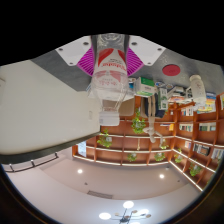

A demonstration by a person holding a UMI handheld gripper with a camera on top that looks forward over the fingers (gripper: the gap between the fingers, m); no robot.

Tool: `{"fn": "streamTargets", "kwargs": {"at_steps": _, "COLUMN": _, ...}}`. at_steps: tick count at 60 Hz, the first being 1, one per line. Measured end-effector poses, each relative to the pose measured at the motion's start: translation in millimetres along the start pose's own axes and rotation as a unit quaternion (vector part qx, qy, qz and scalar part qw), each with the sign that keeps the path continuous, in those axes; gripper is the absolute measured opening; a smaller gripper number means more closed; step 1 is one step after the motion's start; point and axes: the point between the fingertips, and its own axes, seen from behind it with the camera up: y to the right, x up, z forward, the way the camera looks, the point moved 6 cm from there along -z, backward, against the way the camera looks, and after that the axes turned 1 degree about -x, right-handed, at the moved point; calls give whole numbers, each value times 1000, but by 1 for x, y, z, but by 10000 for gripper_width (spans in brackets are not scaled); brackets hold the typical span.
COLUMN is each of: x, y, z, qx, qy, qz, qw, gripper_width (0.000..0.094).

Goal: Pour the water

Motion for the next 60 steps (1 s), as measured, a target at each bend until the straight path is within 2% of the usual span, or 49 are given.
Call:
{"fn": "streamTargets", "kwargs": {"at_steps": 2, "x": -11, "y": -6, "z": -5, "qx": -2, "qy": 3, "qz": 0, "qw": 1000, "gripper_width": 365}}
{"fn": "streamTargets", "kwargs": {"at_steps": 4, "x": -8, "y": 13, "z": 14, "qx": 5, "qy": 6, "qz": -9, "qw": 1000, "gripper_width": 400}}
{"fn": "streamTargets", "kwargs": {"at_steps": 5, "x": -9, "y": 13, "z": 17, "qx": 8, "qy": 6, "qz": -14, "qw": 1000, "gripper_width": 323}}
{"fn": "streamTargets", "kwargs": {"at_steps": 10, "x": -8, "y": 22, "z": 35, "qx": 11, "qy": -1, "qz": -29, "qw": 1000, "gripper_width": 324}}
{"fn": "streamTargets", "kwargs": {"at_steps": 11, "x": -6, "y": 10, "z": 18, "qx": 9, "qy": -5, "qz": -31, "qw": 999, "gripper_width": 323}}
{"fn": "streamTargets", "kwargs": {"at_steps": 20, "x": -1, "y": -8, "z": 24, "qx": 1, "qy": -19, "qz": -117, "qw": 993, "gripper_width": 322}}
{"fn": "streamTargets", "kwargs": {"at_steps": 28, "x": 24, "y": -53, "z": 31, "qx": 3, "qy": -4, "qz": -263, "qw": 965, "gripper_width": 323}}
{"fn": "streamTargets", "kwargs": {"at_steps": 42, "x": 72, "y": -162, "z": 58, "qx": 22, "qy": 39, "qz": -515, "qw": 856, "gripper_width": 323}}
{"fn": "streamTargets", "kwargs": {"at_steps": 60, "x": 110, "y": -257, "z": 77, "qx": -2, "qy": 92, "qz": -730, "qw": 677, "gripper_width": 330}}
